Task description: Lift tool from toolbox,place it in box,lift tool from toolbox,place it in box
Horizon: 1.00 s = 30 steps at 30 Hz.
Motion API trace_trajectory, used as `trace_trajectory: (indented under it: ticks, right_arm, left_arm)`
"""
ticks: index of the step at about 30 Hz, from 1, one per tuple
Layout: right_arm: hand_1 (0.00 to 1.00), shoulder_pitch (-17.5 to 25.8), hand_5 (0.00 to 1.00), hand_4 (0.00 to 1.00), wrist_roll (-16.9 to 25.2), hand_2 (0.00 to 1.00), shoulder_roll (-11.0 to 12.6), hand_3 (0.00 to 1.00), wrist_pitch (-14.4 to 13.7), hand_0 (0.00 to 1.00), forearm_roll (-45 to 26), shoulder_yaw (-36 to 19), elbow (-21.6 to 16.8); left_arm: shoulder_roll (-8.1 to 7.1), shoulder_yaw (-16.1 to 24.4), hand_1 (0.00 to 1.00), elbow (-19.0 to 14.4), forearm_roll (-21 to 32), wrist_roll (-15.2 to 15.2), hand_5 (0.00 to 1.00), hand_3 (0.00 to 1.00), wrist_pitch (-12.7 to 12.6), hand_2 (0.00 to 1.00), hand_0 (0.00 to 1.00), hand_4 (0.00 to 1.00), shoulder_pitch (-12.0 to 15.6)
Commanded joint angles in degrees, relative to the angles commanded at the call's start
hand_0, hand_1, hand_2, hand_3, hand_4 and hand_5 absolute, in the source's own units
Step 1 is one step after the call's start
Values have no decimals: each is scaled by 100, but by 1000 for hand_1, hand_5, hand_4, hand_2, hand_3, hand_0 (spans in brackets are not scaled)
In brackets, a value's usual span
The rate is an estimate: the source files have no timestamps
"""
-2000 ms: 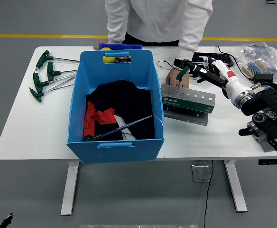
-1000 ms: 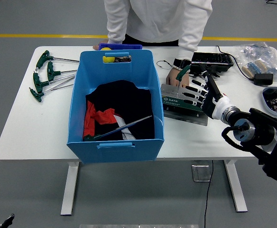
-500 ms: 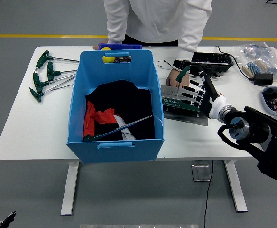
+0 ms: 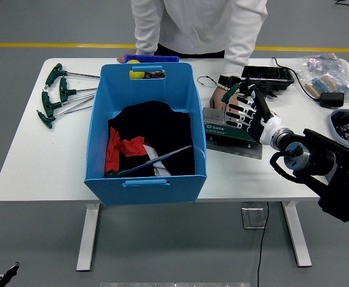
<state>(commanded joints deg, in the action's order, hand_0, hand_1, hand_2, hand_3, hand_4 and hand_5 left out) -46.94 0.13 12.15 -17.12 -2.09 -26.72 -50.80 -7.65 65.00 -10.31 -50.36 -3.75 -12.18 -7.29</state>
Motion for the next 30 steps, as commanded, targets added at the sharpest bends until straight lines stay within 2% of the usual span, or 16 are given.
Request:
trace_trajectory:
  ticks: [9, 25, 30]
  right_arm:
    - [561, -15, 878, 998, -6, 700, -76, 889, 10, 514, -22, 64, 4]
    - [560, -131, 877, 998, 15, 700, -215, 890, 37, 517, -153, 5, 307]
    - [561, -166, 877, 998, -1, 700, -261, 890, 46, 516, -163, 42, 291]
  left_arm:
    - [-1, 0, 874, 0, -11, 0, 666, 682, 5, 885, 859, 686, -7]
    - [-60, -51, 874, 0, -52, 3, 667, 681, 23, 885, 858, 686, -107]
    - [-74, -35, 874, 0, -62, 11, 667, 682, 16, 885, 858, 686, -121]
